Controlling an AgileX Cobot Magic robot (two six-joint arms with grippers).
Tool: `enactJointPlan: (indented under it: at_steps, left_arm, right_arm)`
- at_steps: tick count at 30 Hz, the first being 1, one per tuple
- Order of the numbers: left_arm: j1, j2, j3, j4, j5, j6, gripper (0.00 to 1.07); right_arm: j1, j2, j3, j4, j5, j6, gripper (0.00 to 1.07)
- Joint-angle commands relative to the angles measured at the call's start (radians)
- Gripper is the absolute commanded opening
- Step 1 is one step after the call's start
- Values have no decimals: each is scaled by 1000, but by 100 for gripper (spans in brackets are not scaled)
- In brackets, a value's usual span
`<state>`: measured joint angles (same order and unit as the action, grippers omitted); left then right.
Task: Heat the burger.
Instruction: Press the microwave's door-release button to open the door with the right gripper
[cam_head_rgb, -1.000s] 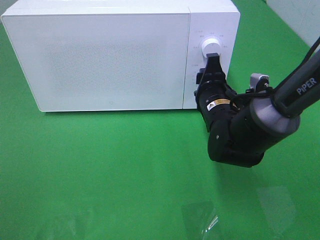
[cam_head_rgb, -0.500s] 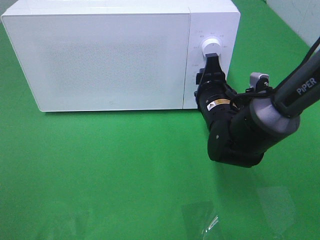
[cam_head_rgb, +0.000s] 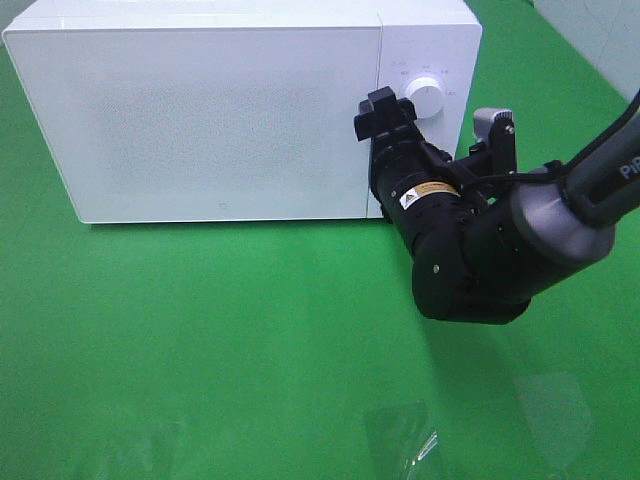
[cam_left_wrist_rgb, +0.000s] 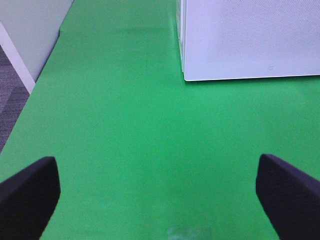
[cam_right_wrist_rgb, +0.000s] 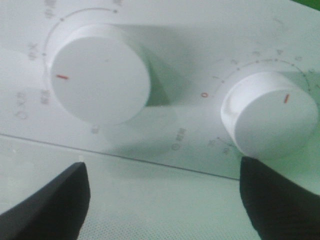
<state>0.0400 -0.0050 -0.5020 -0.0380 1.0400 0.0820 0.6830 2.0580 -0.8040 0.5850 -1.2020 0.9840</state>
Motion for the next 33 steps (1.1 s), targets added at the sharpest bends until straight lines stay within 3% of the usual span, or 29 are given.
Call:
enactJointPlan:
  at_steps: [1,7,9,22,33]
  left_arm:
    - [4,-23,3,-6,-3,3,100]
    - [4,-20,3,-6,-3,3,100]
    - [4,-20,3,-6,-3,3,100]
    - [4,-20,3,-6,-3,3,100]
    - [4,-20,3,-6,-3,3,100]
  right_arm:
    - [-6,-39,18,-1,-41,-75,83]
    - [-6,-122,67,-78,147,-229,82]
    - [-6,-176,70,-129,318,-381,81]
    - [-37,-385,70,-168,739,-912,80]
    - [-166,-593,68,-418,1103,-963,78]
